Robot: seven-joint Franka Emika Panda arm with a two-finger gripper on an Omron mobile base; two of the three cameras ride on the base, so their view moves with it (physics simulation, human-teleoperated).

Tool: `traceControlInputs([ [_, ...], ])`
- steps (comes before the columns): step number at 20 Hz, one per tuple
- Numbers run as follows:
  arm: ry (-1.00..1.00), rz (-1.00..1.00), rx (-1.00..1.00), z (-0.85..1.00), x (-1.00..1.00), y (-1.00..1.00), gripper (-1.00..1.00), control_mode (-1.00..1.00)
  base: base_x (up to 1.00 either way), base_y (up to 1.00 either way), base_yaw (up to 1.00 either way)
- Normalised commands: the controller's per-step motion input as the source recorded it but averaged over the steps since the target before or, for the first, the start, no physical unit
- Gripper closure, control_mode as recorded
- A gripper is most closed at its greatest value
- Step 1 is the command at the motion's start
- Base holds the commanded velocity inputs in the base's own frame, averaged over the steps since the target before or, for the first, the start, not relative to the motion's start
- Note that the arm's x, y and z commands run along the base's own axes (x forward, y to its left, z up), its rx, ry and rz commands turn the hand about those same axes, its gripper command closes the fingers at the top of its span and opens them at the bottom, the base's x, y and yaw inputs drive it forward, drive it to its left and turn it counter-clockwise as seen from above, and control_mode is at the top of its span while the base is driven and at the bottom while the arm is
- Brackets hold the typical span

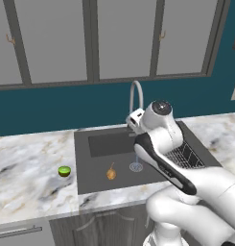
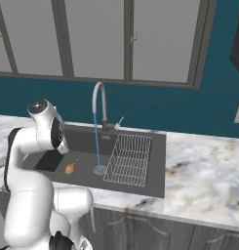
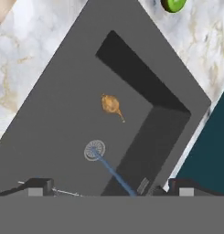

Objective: Turn on the sink faucet. Then move the onion from the counter to the sink. Turn off the sink. Move the vegetable from the sink to the pot next to the stove. Finally move the pot to the front center burner.

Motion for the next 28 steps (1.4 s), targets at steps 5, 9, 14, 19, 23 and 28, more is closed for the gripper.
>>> traceControlInputs([
  [5, 0.07, -0.3, 0.28, 0.2, -0.34, -0.53, -1.0, -1.0, 0.0, 0.0, 0.0],
  [9, 0.02, -0.19, 0.27, 0.07, -0.14, -0.7, -1.0, -1.0, 0.0, 0.0, 0.0],
  [14, 0.0, -0.03, 0.25, 0.0, 0.02, -0.63, -1.0, -1.0, 0.0, 0.0, 0.0],
  [19, 0.04, 0.0, 0.28, 0.0, 0.22, -0.63, -1.0, -1.0, 0.0, 0.0, 0.0],
  [23, 0.11, 0.0, 0.26, 0.0, 0.51, -0.54, -1.0, -1.0, 0.0, 0.0, 0.0],
  [28, 0.1, 0.0, 0.21, 0.0, 0.61, -0.32, -1.0, -1.0, 0.0, 0.0, 0.0],
])
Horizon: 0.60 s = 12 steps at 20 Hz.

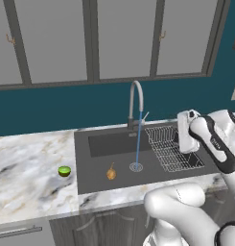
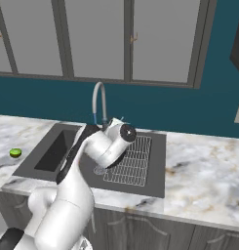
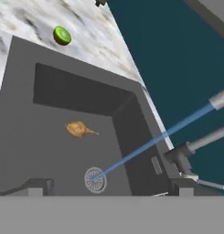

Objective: Turn on the sink faucet. Then move the onion from the counter to the sink. Turn off the sink. Move the vegetable from the sink to the pot next to the stove. Finally move the pot to the front center burner.

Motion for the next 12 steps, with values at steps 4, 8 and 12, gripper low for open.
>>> traceControlInputs([
  [4, 0.13, 0.0, 0.22, 0.0, 0.95, -0.17, -1.0, -1.0, 0.0, 0.0, 0.0],
  [8, 0.12, 0.0, 0.18, -0.01, 0.8, -0.16, -1.0, -1.0, 0.0, 0.0, 0.0],
  [12, 0.04, 0.0, 0.04, 0.0, 0.16, -0.11, -1.0, -1.0, 0.0, 0.0, 0.0],
])
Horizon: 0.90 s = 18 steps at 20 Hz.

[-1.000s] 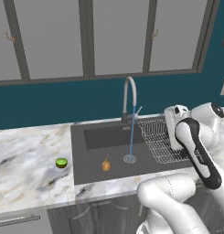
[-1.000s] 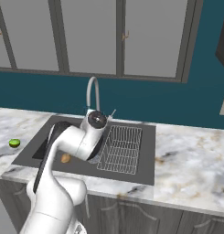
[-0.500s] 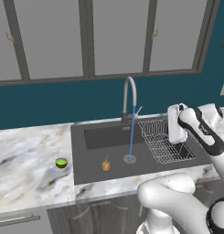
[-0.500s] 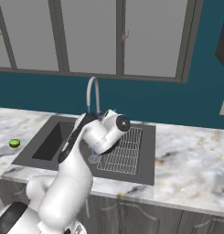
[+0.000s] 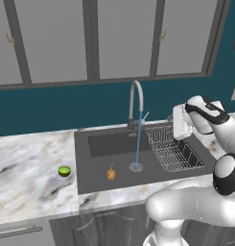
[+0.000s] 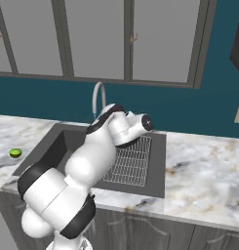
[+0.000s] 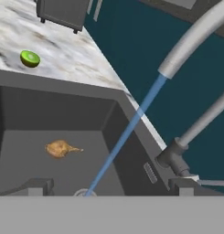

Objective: Turn on the sink faucet. Then move the onion from the counter to the sink. Turn off the sink. Move the vegetable from the sink to the pot next to the stove. Finally move the pot to the front center burner.

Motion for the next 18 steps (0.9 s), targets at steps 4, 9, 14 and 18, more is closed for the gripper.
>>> traceControlInputs([
  [4, 0.0, 0.0, 0.0, 0.0, 0.0, -0.06, -1.0, -1.0, 0.0, 0.0, 0.0],
  [9, 0.0, 0.0, 0.0, 0.0, 0.01, -0.02, -1.0, -1.0, 0.0, 0.0, 0.0],
  [14, 0.0, 0.0, 0.0, 0.0, 0.11, 0.0, -1.0, -1.0, 0.0, 0.0, 0.0],
  [18, 0.01, 0.0, 0.0, 0.0, 0.13, 0.0, -1.0, -1.0, 0.0, 0.0, 0.0],
])
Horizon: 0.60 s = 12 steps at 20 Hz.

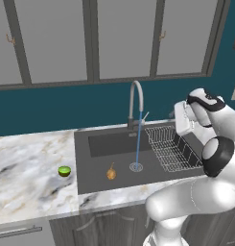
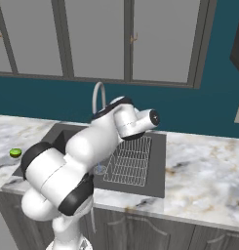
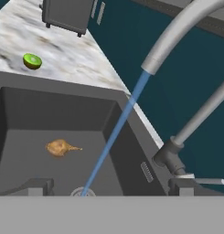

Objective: Turn on the sink faucet. Then move the onion from the counter to the sink. Turn off the sink. Move the vegetable from the sink to the pot next to the stove. Finally move the pot to the front center burner.

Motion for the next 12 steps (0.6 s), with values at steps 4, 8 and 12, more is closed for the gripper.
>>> traceControlInputs([
  [4, 0.0, 0.0, 0.0, 0.0, 0.1, 0.0, -1.0, -1.0, 0.0, 0.0, 0.0],
  [8, 0.0, 0.0, 0.0, 0.0, 0.07, 0.0, -1.0, -1.0, 0.0, 0.0, 0.0],
  [12, 0.0, 0.0, 0.0, 0.0, 0.04, 0.0, -1.0, -1.0, 0.0, 0.0, 0.0],
])
